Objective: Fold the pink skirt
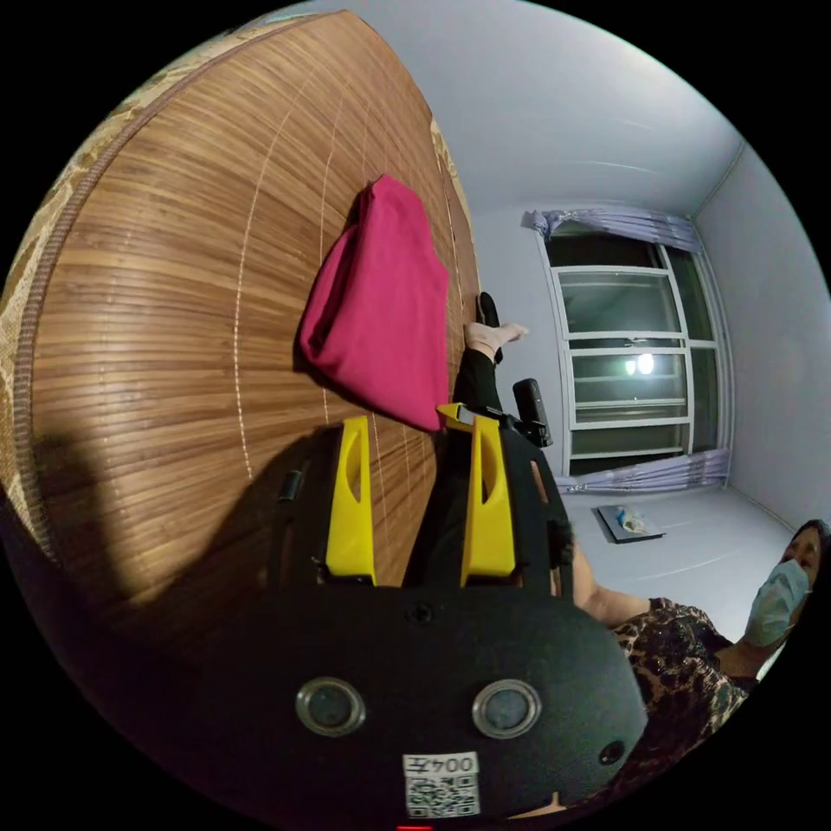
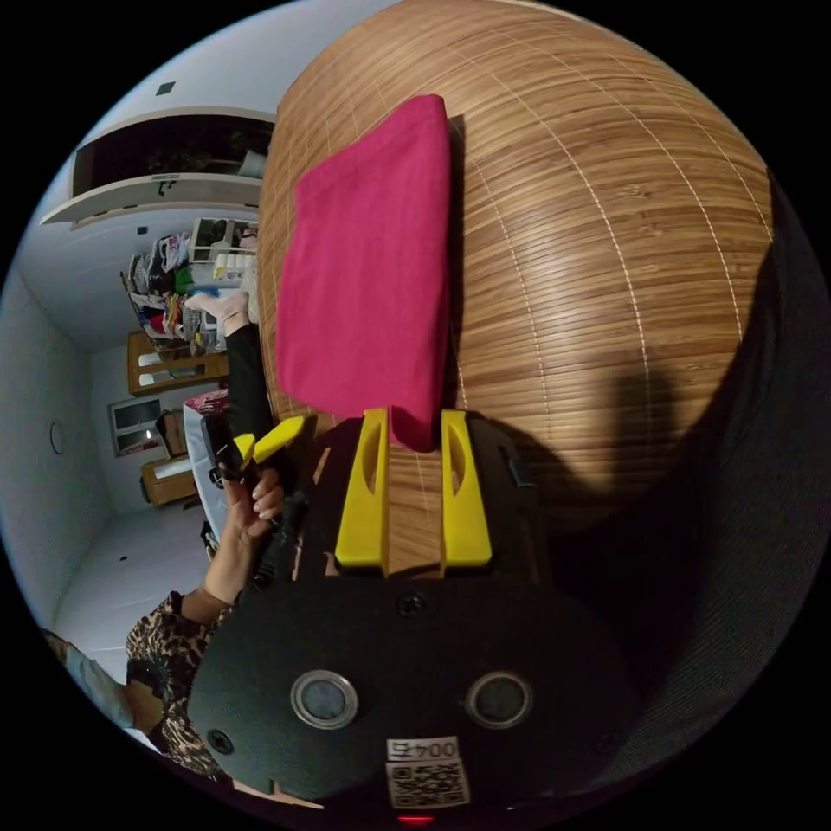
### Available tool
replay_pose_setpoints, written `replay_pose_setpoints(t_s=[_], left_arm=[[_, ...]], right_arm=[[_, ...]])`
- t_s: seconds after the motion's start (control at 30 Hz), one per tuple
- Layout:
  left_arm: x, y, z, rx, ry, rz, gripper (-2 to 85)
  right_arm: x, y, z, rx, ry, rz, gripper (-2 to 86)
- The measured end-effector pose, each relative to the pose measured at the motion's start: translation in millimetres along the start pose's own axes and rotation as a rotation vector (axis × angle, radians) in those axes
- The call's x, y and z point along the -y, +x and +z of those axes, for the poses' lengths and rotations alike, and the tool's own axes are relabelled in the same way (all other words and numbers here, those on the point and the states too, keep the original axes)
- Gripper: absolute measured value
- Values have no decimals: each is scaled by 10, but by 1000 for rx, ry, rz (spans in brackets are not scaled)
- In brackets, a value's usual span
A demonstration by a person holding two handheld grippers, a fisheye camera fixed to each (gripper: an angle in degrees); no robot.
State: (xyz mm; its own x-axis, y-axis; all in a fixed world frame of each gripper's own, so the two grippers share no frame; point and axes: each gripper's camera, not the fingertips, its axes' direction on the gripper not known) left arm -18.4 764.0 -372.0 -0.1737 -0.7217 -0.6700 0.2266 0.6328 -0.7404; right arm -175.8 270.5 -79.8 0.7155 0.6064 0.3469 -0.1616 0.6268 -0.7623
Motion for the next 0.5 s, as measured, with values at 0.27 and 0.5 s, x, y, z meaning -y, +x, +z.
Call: replay_pose_setpoints(t_s=[0.27,0.5], left_arm=[[-40,360,102,96,51,299,126],[-31,20,422,251,-15,197,124]], right_arm=[[-116,-11,-63,77,59,-41,109],[-73,-137,173,64,-75,-123,105]])
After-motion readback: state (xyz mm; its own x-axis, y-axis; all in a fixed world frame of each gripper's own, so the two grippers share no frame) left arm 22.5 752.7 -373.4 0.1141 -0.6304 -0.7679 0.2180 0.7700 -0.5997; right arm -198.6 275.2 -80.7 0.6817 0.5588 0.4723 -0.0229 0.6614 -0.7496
